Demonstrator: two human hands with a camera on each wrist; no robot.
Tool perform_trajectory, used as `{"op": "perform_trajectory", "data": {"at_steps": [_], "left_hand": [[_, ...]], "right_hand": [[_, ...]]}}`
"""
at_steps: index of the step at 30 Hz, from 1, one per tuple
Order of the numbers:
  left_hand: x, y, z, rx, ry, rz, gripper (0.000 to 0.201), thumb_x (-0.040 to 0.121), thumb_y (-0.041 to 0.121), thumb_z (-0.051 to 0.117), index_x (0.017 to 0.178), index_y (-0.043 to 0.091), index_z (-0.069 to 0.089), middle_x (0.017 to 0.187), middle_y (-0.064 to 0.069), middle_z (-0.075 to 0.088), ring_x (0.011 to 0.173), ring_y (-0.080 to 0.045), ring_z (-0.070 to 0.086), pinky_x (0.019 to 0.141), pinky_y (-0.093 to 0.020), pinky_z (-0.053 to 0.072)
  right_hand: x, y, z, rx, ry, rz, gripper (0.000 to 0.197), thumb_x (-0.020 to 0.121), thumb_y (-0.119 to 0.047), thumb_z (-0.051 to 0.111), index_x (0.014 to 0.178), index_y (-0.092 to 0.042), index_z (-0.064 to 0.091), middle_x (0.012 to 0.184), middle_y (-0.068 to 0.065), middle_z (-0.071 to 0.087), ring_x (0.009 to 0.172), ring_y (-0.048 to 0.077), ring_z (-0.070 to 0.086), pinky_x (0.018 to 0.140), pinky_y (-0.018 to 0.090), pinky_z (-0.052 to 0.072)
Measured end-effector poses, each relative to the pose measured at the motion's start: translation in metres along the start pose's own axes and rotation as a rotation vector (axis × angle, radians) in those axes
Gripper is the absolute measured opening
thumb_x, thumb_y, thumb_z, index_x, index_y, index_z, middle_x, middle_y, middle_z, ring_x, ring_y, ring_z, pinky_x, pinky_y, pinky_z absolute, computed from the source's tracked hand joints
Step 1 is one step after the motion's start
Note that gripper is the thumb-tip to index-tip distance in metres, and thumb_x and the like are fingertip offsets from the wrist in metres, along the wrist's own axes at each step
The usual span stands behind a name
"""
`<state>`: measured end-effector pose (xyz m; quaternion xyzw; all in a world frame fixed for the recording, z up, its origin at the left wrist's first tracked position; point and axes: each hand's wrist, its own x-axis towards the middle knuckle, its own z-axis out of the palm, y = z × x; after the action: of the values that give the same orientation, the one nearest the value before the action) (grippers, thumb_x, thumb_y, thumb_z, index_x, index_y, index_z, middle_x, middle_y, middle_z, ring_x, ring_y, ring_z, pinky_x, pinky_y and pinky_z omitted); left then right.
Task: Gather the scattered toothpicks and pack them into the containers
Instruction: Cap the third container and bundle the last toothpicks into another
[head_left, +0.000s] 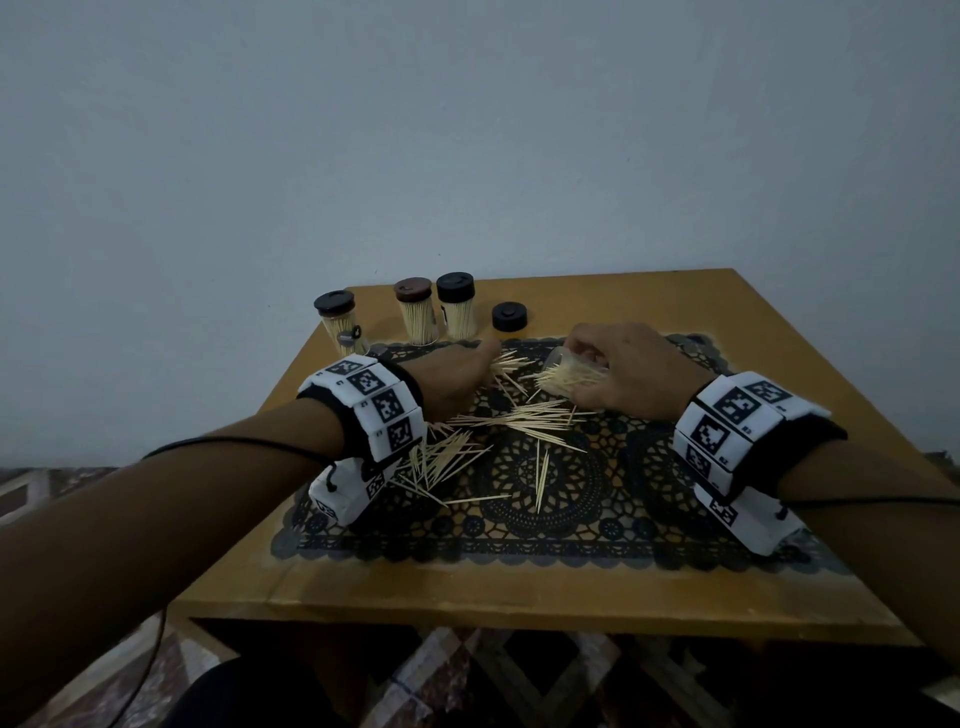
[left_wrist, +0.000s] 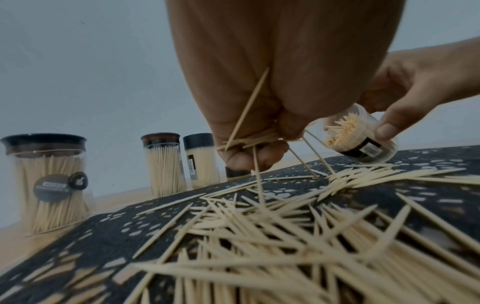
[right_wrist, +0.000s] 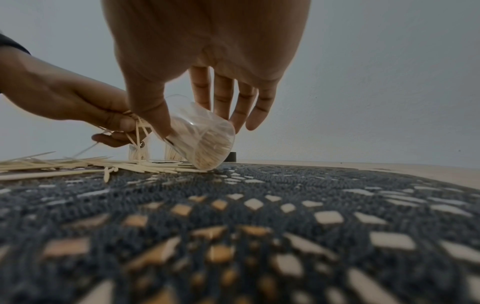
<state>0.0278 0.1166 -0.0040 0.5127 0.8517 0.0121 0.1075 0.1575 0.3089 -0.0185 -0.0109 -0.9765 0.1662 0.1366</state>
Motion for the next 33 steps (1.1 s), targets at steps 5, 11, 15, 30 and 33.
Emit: {"op": "perform_trajectory", "data": {"at_steps": [5, 11, 15, 30, 33], "left_hand": [[0.002, 0.005, 0.000, -0.001, 0.013, 0.019, 0.030, 0.093, -0.003, 0.040, 0.122, -0.002, 0.031, 0.114, -0.021, 0.054, 0.093, -0.031, 0.051, 0.076, -0.036, 0.040], [0.010, 0.018, -0.001, 0.059, -0.016, 0.047, 0.008, 0.093, -0.001, 0.038, 0.096, 0.006, 0.037, 0.096, -0.014, 0.044, 0.076, -0.018, 0.036, 0.068, -0.029, 0.027], [0.015, 0.025, -0.004, 0.080, -0.013, 0.076, 0.007, 0.095, 0.001, 0.037, 0.094, 0.007, 0.039, 0.092, -0.013, 0.040, 0.076, -0.023, 0.035, 0.069, -0.030, 0.027], [0.011, 0.035, -0.013, -0.284, 0.122, 0.009, 0.055, 0.086, -0.001, 0.058, 0.134, 0.009, 0.035, 0.122, -0.010, 0.055, 0.106, -0.026, 0.055, 0.086, -0.042, 0.051], [0.006, 0.028, -0.010, -0.348, 0.260, 0.003, 0.039, 0.084, -0.006, 0.059, 0.118, 0.010, 0.049, 0.108, -0.006, 0.061, 0.098, -0.022, 0.059, 0.083, -0.040, 0.053]], "right_hand": [[0.000, -0.001, 0.001, -0.002, -0.003, -0.021, 0.040, 0.076, -0.029, 0.079, 0.108, -0.012, 0.061, 0.096, 0.004, 0.064, 0.079, 0.021, 0.057, 0.063, 0.028, 0.041], [0.000, -0.002, 0.000, -0.004, -0.005, -0.035, 0.040, 0.075, -0.030, 0.078, 0.107, -0.012, 0.062, 0.095, 0.004, 0.065, 0.080, 0.021, 0.057, 0.065, 0.031, 0.044], [0.000, -0.003, 0.000, -0.003, -0.006, -0.038, 0.039, 0.075, -0.031, 0.078, 0.105, -0.012, 0.062, 0.093, 0.003, 0.064, 0.078, 0.021, 0.057, 0.065, 0.031, 0.044], [0.001, -0.003, 0.001, -0.021, -0.012, -0.025, 0.041, 0.074, -0.029, 0.077, 0.109, -0.012, 0.062, 0.097, 0.004, 0.065, 0.081, 0.021, 0.058, 0.068, 0.034, 0.049], [0.001, -0.002, 0.001, -0.008, -0.013, -0.023, 0.042, 0.075, -0.029, 0.078, 0.109, -0.012, 0.063, 0.098, 0.003, 0.066, 0.081, 0.020, 0.059, 0.067, 0.034, 0.051]]}}
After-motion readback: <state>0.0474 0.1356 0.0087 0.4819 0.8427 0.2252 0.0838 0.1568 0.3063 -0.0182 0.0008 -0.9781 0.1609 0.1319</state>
